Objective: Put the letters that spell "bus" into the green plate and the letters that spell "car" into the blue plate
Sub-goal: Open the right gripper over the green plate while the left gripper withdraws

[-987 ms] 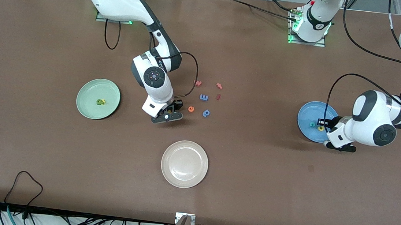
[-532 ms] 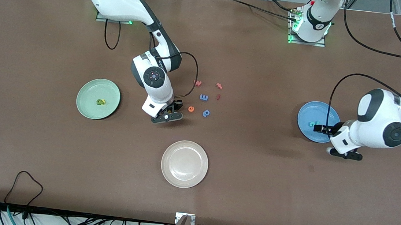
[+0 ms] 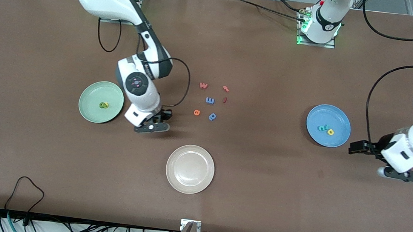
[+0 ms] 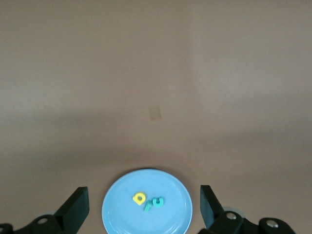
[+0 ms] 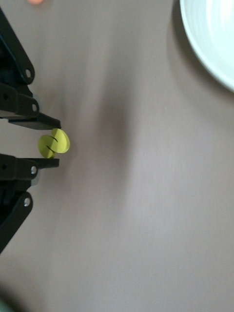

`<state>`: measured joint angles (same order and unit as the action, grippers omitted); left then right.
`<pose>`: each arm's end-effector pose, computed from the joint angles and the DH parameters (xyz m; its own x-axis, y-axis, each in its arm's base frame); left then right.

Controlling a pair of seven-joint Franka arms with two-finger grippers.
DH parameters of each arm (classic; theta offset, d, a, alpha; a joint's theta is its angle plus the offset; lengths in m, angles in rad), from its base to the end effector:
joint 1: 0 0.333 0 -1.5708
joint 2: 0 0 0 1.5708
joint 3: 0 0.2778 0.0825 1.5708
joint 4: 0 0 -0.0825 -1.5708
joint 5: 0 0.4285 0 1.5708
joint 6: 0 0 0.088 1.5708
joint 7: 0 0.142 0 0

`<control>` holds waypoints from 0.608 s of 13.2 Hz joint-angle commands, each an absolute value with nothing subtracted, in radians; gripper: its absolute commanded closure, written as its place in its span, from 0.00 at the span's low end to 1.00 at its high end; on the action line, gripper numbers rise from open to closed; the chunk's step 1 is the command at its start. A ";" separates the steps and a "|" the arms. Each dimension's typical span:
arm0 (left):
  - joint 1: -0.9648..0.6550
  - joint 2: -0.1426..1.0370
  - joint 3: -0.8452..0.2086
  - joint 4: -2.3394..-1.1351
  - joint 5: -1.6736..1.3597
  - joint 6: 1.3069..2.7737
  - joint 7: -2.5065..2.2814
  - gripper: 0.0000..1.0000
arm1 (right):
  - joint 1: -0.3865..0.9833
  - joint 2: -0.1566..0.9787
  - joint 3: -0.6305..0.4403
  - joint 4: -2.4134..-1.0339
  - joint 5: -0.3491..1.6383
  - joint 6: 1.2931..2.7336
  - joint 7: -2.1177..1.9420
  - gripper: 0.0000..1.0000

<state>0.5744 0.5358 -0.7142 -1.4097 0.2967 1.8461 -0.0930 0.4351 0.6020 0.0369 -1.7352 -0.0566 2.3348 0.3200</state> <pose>0.7173 0.0014 0.3720 0.9986 -0.0471 0.0245 -0.0485 -0.9973 0.0561 0.6059 0.3064 0.1355 0.9830 0.1837 0.0043 0.1836 -0.9828 0.0195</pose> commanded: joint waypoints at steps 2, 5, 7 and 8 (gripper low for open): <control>0.286 0.488 -0.411 -1.242 0.228 1.726 -0.089 0.00 | 0.298 0.493 0.051 -1.830 -0.061 2.243 0.188 0.98; 0.089 0.439 -0.125 -1.203 0.066 1.700 -0.086 0.00 | 0.214 0.422 0.051 -1.962 -0.061 2.244 0.088 0.98; 0.000 0.361 -0.022 -1.235 0.058 1.697 -0.086 0.00 | 0.151 0.391 0.051 -2.038 -0.061 2.244 0.020 0.97; -0.020 0.304 0.007 -1.293 0.048 1.698 -0.086 0.00 | 0.115 0.374 0.051 -2.071 -0.061 2.244 -0.020 0.97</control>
